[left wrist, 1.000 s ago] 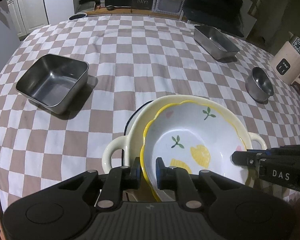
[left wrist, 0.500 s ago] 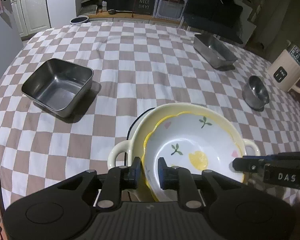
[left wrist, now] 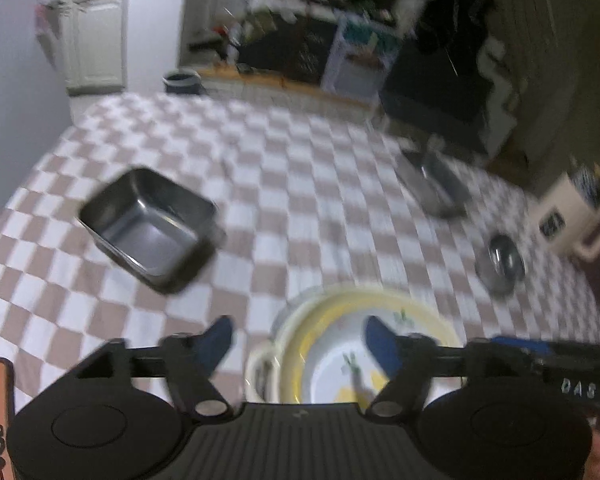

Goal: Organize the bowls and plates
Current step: 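Open both tools and release the floral bowl, then move both tools to the rim of a square steel tray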

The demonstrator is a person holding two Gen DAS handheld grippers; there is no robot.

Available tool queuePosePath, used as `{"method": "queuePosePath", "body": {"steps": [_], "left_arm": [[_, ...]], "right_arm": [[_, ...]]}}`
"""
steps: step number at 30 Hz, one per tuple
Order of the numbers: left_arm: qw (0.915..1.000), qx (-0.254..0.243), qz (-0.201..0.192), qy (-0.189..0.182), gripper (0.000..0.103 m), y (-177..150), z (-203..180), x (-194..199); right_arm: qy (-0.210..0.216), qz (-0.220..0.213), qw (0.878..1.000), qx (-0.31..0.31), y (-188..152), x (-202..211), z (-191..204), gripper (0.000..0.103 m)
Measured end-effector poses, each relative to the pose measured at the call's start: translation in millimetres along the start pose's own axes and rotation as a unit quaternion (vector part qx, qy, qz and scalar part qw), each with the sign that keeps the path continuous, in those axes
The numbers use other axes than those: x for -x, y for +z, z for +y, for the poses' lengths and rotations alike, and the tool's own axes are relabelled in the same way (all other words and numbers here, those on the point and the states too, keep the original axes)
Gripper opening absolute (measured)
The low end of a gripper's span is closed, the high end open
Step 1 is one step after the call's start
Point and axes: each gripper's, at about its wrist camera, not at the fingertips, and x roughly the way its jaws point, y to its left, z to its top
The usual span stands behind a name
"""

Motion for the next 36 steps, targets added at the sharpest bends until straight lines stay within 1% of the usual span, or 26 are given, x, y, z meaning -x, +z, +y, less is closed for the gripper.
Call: {"method": "queuePosePath", "body": {"steps": [1,2,3,4,6,7,9,10,13,15,18,20,23,26,28,31,36], "left_arm": [[0.9999,0.009,-0.013,0.005,0.087,4,4,3],[0.9995,0.017,-0.025,0.011,0.092,7,9,5],[0.9989,0.023,-0.036,0.019,0.094,9,14,7],[0.9980,0.034,-0.044,0.028,0.097,12,20,8],[0.9959,0.059,-0.056,0.040,0.100,16,33,11],[0.9945,0.072,-0.060,0.045,0.100,19,41,11],[0.9920,0.090,-0.067,0.056,0.101,24,56,11],[0.9900,0.100,-0.074,0.067,0.101,27,65,10],[0.9844,0.109,-0.095,0.100,0.102,35,88,9],[0.9812,0.103,-0.099,0.129,0.102,42,102,4],[0.9755,0.086,-0.105,0.173,0.102,51,119,-6],[0.9734,0.079,-0.103,0.189,0.102,55,131,-14],[0.9743,0.077,-0.089,0.192,0.102,59,145,-29],[0.9752,0.061,-0.079,0.198,0.102,65,153,-44],[0.9759,0.054,-0.070,0.199,0.102,66,155,-55],[0.9760,0.054,-0.061,0.202,0.102,70,160,-72],[0.9741,0.074,-0.057,0.206,0.102,73,169,-85]], "right_arm": [[0.000,-0.013,1.000,0.002,3,1,3,0.057],[0.002,-0.023,1.000,0.003,6,1,5,0.063],[0.006,-0.034,0.999,0.007,10,0,9,0.069],[0.008,-0.044,0.999,0.011,13,-1,12,0.073],[0.009,-0.064,0.998,0.018,20,-2,18,0.088],[0.012,-0.075,0.997,0.019,25,-3,21,0.091],[0.022,-0.085,0.996,0.012,33,-8,26,0.101],[0.029,-0.090,0.995,0.008,37,-11,29,0.103],[0.035,-0.101,0.994,0.004,47,-22,39,0.103],[0.040,-0.106,0.994,-0.002,52,-29,45,0.103],[0.058,-0.095,0.993,-0.032,60,-46,53,0.103],[0.067,-0.082,0.993,-0.055,63,-59,61,0.103],[0.071,-0.062,0.992,-0.086,71,-84,73,0.103],[0.071,-0.032,0.992,-0.097,74,-110,87,0.103],[0.076,-0.014,0.993,-0.086,75,-126,97,0.101],[0.083,0.009,0.994,-0.067,76,-143,110,0.094],[0.072,0.023,0.997,-0.022,75,-164,130,0.087]]}}
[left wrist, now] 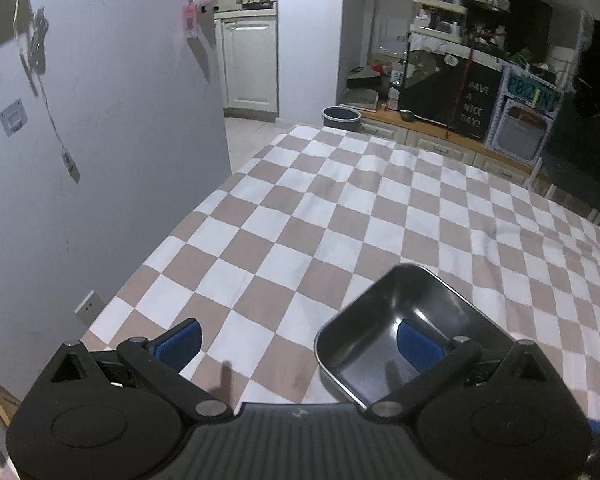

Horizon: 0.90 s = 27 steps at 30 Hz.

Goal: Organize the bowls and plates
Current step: 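Move both tools to the rim of a square steel tray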

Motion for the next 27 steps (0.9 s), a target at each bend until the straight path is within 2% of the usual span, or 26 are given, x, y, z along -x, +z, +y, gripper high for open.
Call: {"method": "queuePosePath", "body": {"steps": [6,10,16,20,22,24,25,26,27], "left_arm": [[0.9999,0.005,0.011,-0.001,0.102,3,3,-15],[0.9999,0.004,0.013,-0.004,0.102,3,3,-19],[0.9997,0.010,0.019,0.006,0.102,0,12,-19],[0.9994,0.006,0.034,-0.002,0.100,-5,21,-14],[0.9988,-0.001,0.047,-0.016,0.095,-9,23,-11],[0.9978,-0.008,0.058,-0.032,0.086,-13,25,-7],[0.9974,-0.009,0.060,-0.038,0.078,-15,26,-4],[0.9971,-0.008,0.062,-0.044,0.070,-15,27,-2],[0.9967,-0.005,0.063,-0.050,0.066,-16,28,-1]], "right_arm": [[-0.033,0.018,0.999,0.037,-5,-22,10,0.080],[-0.047,0.028,0.997,0.060,-10,-26,9,0.078],[-0.077,0.020,0.995,0.055,-4,-24,1,0.078],[-0.078,0.014,0.996,0.037,1,-21,-8,0.076],[-0.070,0.011,0.997,0.034,2,-21,-11,0.071],[-0.050,0.009,0.998,0.034,4,-20,-13,0.055],[-0.040,0.007,0.999,0.033,6,-19,-15,0.049],[-0.031,0.005,0.999,0.032,7,-18,-15,0.039],[-0.023,0.003,0.999,0.031,8,-17,-15,0.030]]}}
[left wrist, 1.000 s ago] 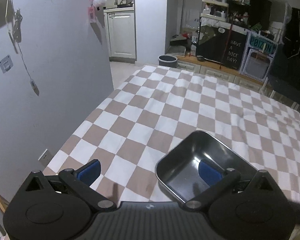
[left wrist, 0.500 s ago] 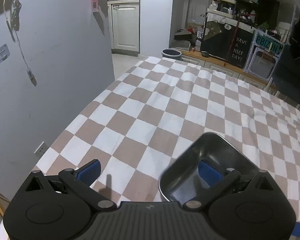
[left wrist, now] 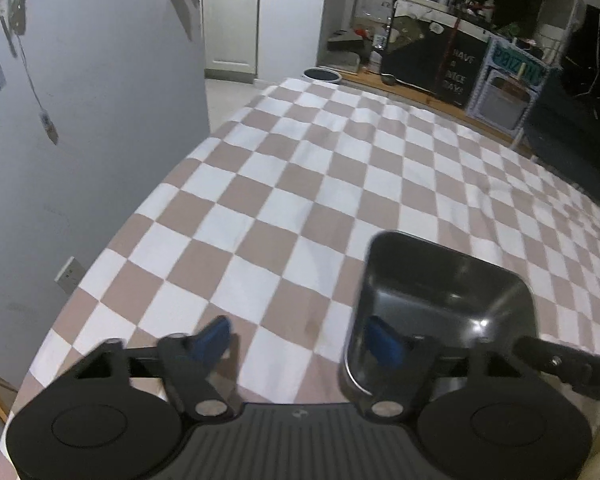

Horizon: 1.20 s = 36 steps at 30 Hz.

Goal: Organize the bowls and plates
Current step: 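Move both tools to the rim of a square steel tray, then close both tools on the square steel tray rim, then lift the steel tray with both tools and carry it across the table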

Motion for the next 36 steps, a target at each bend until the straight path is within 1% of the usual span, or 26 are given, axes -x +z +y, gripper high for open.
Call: {"method": "queuePosePath", "body": {"steps": [1,2,3,5,6,7,8,10,13,15,20,24,30,34,36], "left_arm": [[1.0000,0.005,0.000,-0.008,0.058,0,1,2],[0.9998,0.010,-0.002,-0.016,0.052,1,2,3],[0.9996,0.013,-0.003,-0.025,0.050,1,3,4],[0.9991,0.014,-0.006,-0.039,0.040,2,2,4],[0.9989,0.014,-0.005,-0.045,0.037,2,0,3],[0.9986,0.015,-0.001,-0.051,0.030,3,-2,1],[0.9983,0.016,0.004,-0.056,0.019,3,-3,-1],[0.9978,0.017,0.009,-0.063,0.009,4,-5,-3],[0.9978,0.014,0.003,-0.065,0.005,5,-7,0],[0.9974,0.015,-0.006,-0.071,0.005,6,-8,6],[0.9959,0.007,-0.036,-0.082,0.003,7,-20,31],[0.9931,0.000,-0.058,-0.102,0.003,6,-36,56],[0.9867,-0.012,-0.096,-0.131,0.003,1,-67,97],[0.9800,-0.026,-0.127,-0.150,0.003,-5,-94,128],[0.9755,-0.031,-0.143,-0.164,0.003,-8,-107,143]], "right_arm": [[0.006,-0.002,1.000,0.001,4,0,1,0.027],[0.008,-0.002,1.000,0.002,5,0,2,0.023],[0.010,-0.003,1.000,0.004,5,1,3,0.019],[0.016,-0.004,1.000,0.003,7,-2,6,0.015],[0.020,-0.004,1.000,0.000,8,-4,7,0.012],[0.025,-0.004,1.000,-0.003,7,-6,8,0.011],[0.027,-0.004,1.000,-0.005,7,-5,9,0.011],[0.031,-0.005,0.999,-0.006,6,-6,9,0.011],[0.033,-0.012,0.999,-0.006,6,-1,7,0.011],[0.036,-0.018,0.999,-0.010,7,5,5,0.011],[0.045,-0.041,0.998,-0.010,14,27,-1,0.010],[0.049,-0.062,0.997,-0.011,16,52,-9,0.010],[0.052,-0.099,0.994,-0.011,15,107,-28,0.008],[0.053,-0.129,0.990,-0.001,14,144,-39,0.008],[0.053,-0.146,0.988,0.013,9,169,-47,0.008]]}}
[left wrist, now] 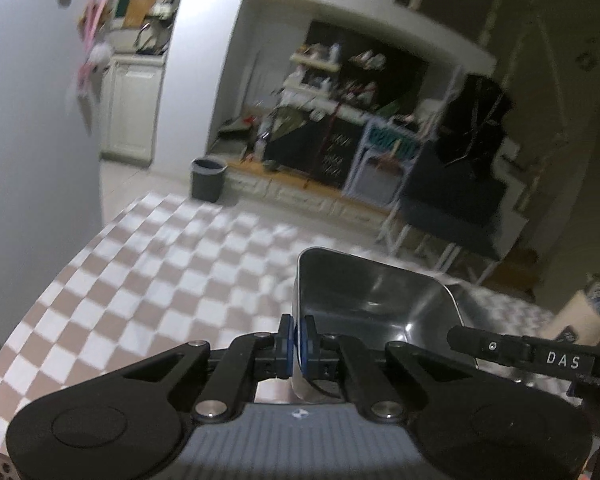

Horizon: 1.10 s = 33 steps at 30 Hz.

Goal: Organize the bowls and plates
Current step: 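Lift the steel tray with both tools and carry it across the table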

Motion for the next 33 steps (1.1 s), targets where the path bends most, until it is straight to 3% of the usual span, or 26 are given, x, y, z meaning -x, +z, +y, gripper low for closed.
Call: {"method": "queuePosePath", "body": {"steps": [10,20,28,33], "left_arm": [[0.9953,-0.022,-0.033,-0.088,0.004,-3,-85,27],[0.9849,-0.074,0.000,-0.157,0.004,-27,-172,7],[0.9733,-0.112,0.062,-0.190,0.005,-58,-222,-19],[0.9667,-0.138,0.098,-0.192,0.006,-82,-234,-30]], "right_arm": [[-0.012,-0.067,0.998,-0.013,5,109,-49,0.009],[-0.073,-0.109,0.990,-0.051,0,179,-102,0.009],[-0.140,-0.081,0.984,-0.070,-13,197,-137,0.009],[-0.155,-0.040,0.984,-0.083,-26,193,-160,0.009]]}}
